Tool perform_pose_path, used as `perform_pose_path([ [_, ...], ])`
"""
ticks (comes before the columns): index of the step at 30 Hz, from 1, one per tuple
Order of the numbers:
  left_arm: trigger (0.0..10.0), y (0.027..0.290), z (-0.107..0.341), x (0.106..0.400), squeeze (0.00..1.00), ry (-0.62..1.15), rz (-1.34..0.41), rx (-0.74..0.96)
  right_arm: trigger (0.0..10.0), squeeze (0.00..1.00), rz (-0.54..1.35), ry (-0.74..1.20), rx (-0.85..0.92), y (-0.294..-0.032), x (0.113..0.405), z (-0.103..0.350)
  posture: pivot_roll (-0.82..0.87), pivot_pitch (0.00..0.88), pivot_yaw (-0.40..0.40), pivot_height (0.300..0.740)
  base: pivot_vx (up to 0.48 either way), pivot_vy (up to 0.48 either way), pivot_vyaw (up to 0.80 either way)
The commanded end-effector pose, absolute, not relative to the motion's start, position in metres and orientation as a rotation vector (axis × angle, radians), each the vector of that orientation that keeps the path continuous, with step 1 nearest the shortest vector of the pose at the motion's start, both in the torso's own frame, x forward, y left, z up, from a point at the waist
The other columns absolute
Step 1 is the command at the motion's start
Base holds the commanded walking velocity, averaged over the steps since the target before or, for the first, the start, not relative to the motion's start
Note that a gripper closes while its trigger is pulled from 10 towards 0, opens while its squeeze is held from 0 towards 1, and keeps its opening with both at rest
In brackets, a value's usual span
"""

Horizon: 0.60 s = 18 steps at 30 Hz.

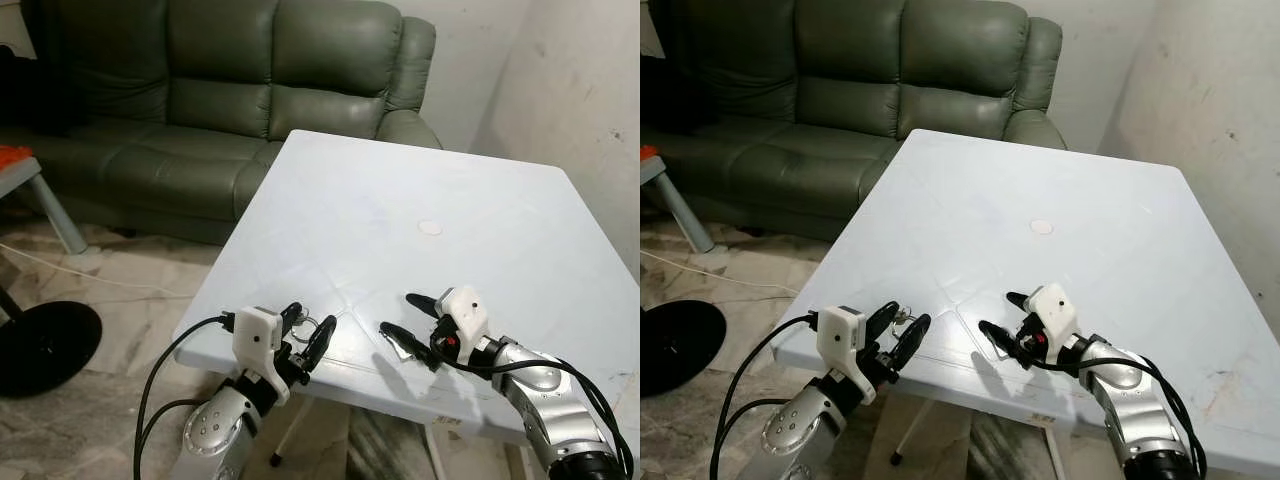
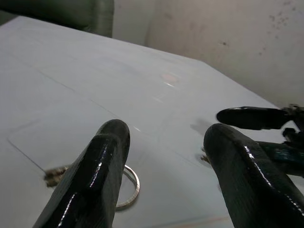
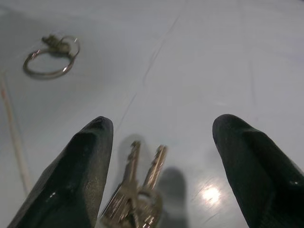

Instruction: Hang keys on a hook

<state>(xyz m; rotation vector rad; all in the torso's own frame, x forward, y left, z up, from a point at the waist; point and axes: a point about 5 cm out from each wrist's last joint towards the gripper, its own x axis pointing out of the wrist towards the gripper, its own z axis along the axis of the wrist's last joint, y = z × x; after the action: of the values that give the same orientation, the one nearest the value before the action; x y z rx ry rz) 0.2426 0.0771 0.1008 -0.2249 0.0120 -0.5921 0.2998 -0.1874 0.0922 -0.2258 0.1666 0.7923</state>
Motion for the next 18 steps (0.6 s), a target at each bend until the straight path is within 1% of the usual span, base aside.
perform_pose_path([
  [1, 10.0, 0.072, 0.103, 0.239, 0.00, 0.014, -0.618, -0.206, 10.0, 0.00, 0.810, 0.167, -0.247, -0.192, 0.303, 0.096, -0.02, 0.047, -0.078, 0.740, 0.000, 0.000, 0.00],
  [11, 10.0, 0.070, 0.101, 0.236, 0.00, 0.031, -0.622, -0.214, 10.0, 0.00, 0.837, 0.147, -0.138, -0.202, 0.303, 0.097, -0.02, 0.044, -0.072, 0.740, 0.000, 0.000, 0.00],
  [18, 10.0, 0.071, 0.102, 0.237, 0.00, 0.032, -0.625, -0.208, 10.0, 0.00, 0.888, 0.188, -0.193, -0.209, 0.297, 0.091, -0.02, 0.046, -0.063, 0.740, 0.000, 0.000, 0.00],
])
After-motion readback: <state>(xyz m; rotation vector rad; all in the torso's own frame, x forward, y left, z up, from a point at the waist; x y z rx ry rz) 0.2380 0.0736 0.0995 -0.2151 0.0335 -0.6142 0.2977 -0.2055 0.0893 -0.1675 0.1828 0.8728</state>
